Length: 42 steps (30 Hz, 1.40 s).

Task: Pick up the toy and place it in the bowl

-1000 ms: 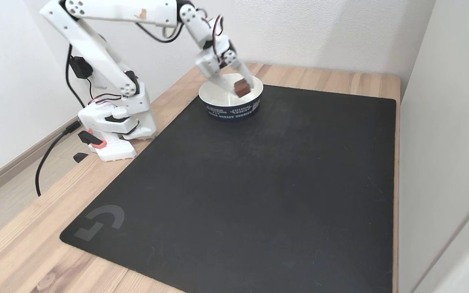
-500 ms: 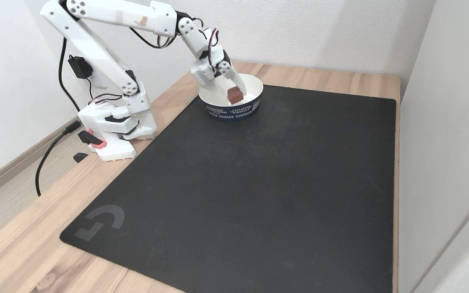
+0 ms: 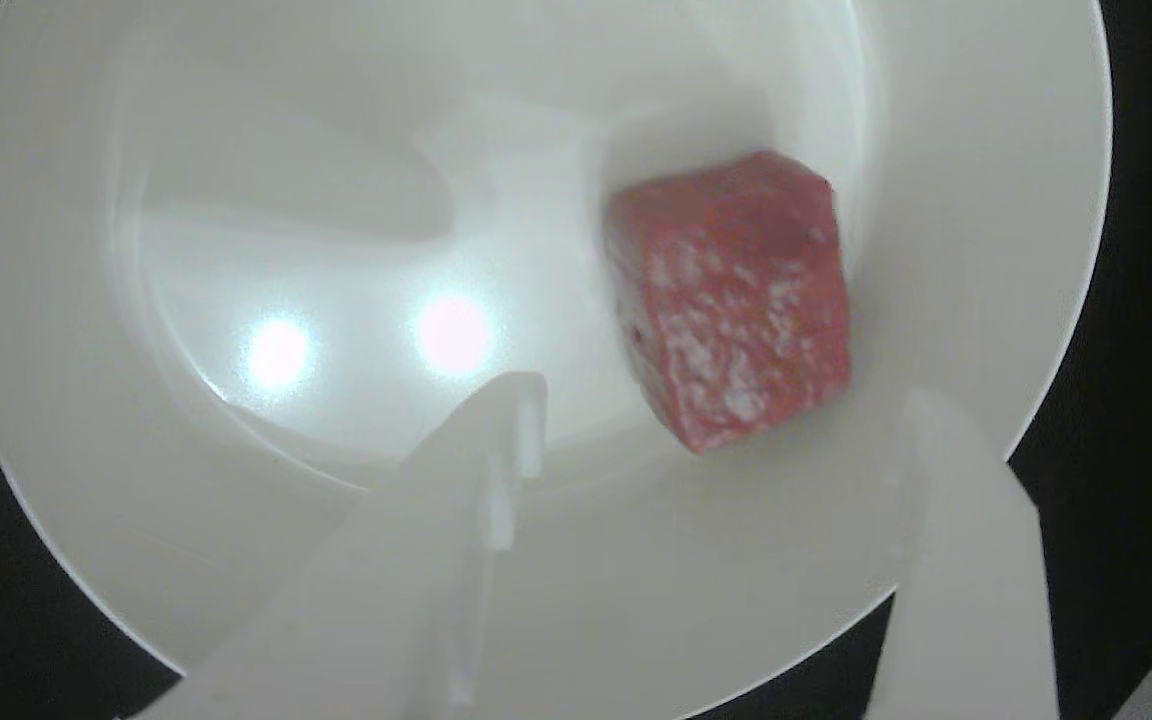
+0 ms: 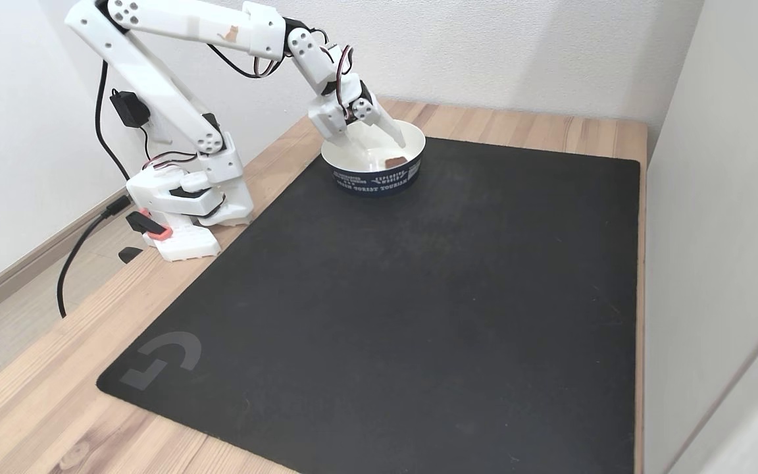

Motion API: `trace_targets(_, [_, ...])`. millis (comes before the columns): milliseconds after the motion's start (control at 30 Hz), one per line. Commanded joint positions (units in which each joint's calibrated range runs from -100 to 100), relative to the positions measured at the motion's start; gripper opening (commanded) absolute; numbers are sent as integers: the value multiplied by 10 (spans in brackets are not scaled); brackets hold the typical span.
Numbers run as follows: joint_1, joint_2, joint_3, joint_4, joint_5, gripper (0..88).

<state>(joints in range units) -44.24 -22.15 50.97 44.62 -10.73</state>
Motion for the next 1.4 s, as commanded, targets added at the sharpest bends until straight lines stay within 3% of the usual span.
trace_targets(0, [-7,-35,-38,-11,2,123])
trace_targets(100, [-18,-87,-75,-12,9,35])
trace_targets(233, [-6,-172,-80,-12,41,24])
trace_targets(400, [109,-294,-36,-13,46,24])
trace_targets(567, [314,-411,41,-51,46,24])
trace_targets(800, [471,-531,188,-58,47,22])
trace_targets(967, [487,-613,307,-54,54,21])
trace_targets(1067, [485,-666,368,-38,86,22])
trace_targets(1367, [490,-772,466,32,91,22])
